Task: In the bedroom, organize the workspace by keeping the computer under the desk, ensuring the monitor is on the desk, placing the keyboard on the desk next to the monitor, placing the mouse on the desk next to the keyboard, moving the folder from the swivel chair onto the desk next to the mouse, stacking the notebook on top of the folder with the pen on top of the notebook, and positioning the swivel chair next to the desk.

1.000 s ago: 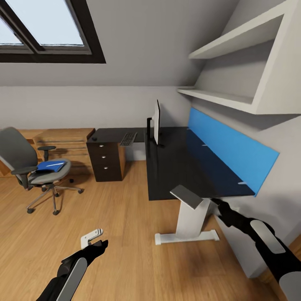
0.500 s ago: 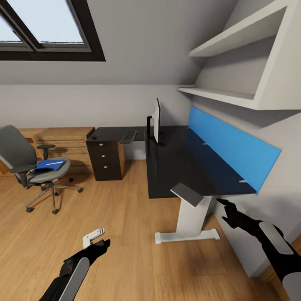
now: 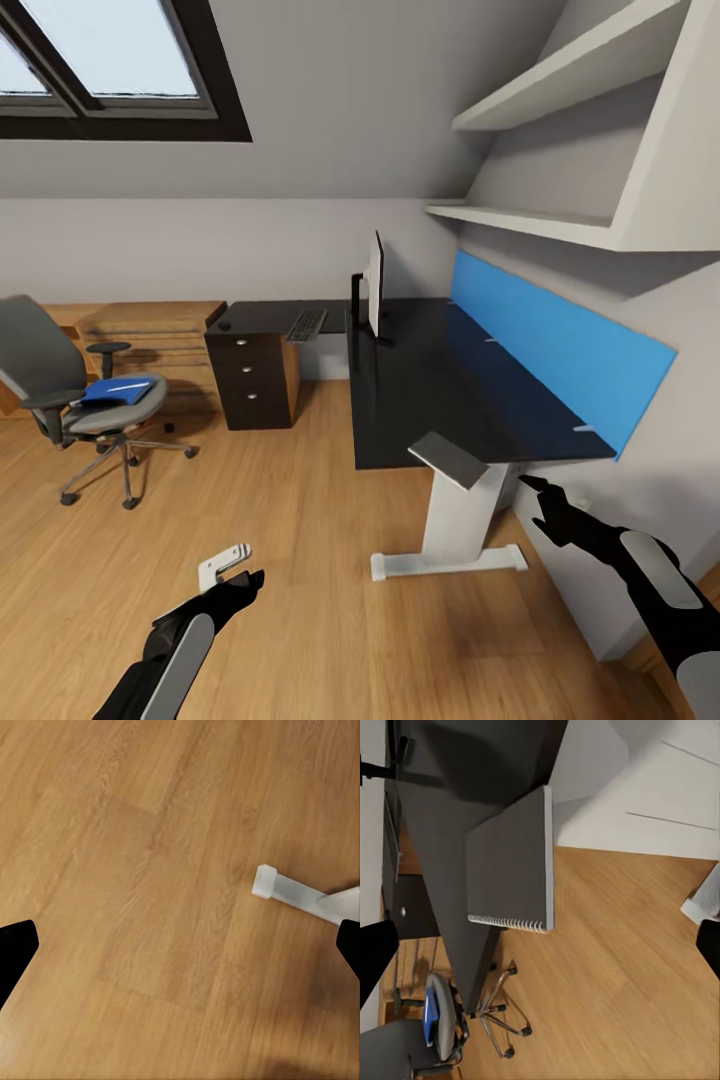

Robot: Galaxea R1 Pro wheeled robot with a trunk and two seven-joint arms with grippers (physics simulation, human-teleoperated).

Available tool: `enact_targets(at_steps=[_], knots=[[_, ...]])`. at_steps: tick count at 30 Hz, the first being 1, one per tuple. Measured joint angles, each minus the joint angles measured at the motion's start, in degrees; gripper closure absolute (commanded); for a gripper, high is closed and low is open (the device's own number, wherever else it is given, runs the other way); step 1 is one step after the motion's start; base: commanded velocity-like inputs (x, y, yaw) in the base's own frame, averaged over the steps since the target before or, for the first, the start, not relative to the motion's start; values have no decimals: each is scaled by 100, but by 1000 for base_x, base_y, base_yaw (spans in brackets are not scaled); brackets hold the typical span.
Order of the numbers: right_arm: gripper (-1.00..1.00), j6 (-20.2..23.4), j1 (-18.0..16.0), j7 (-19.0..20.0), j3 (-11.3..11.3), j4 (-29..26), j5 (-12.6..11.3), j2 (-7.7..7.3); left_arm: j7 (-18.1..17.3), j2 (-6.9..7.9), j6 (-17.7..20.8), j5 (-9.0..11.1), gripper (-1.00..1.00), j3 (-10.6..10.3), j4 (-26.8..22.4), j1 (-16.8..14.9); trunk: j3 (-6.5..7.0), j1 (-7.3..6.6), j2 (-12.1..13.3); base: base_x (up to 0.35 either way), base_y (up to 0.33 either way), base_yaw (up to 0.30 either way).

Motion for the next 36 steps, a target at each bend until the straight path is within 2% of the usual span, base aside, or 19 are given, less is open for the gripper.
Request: enact_targets(at_steps=[4,7,9,11,12,14,16,21,36], knots=[[-100,18,12,227,0,-1,-5,-8,2,-44,-2,-11,-100,2,2,0,-72,88,-161,0,0,0],[-100,27,79,581,1,-7,-42,-28,4,-63,-4,-22,-100,3,2,0,-126,154,-281,0,0,0],[-100,37,114,836,2,-8,-61,-44,8,-71,-5,-24,-100,3,2,0,-162,198,-361,0,0,0],[-100,101,173,1390,2,103,-43,-107,9,-77,-6,-26,-100,1,6,0,-198,242,-442,0,0,0],[-100,117,181,1512,2,139,-29,-116,10,-78,-6,-27,-100,1,5,0,-216,264,-482,0,0,0],[-100,138,192,1742,2,212,20,-128,10,-79,-6,-27,-100,2,4,0,-252,308,-562,0,0,0],[-100,159,204,2129,2,327,169,-142,11,-80,-6,-25,-100,3,8,0,-288,352,-642,0,0,0],[-100,170,211,2515,-4,406,317,-156,13,-105,-8,-22,-100,-2,16,0,-378,461,-843,0,0,0],[-100,134,212,2633,-38,603,325,-147,26,-195,-10,-20,-100,-14,37,0,-647,791,-1445,0,0,0]])
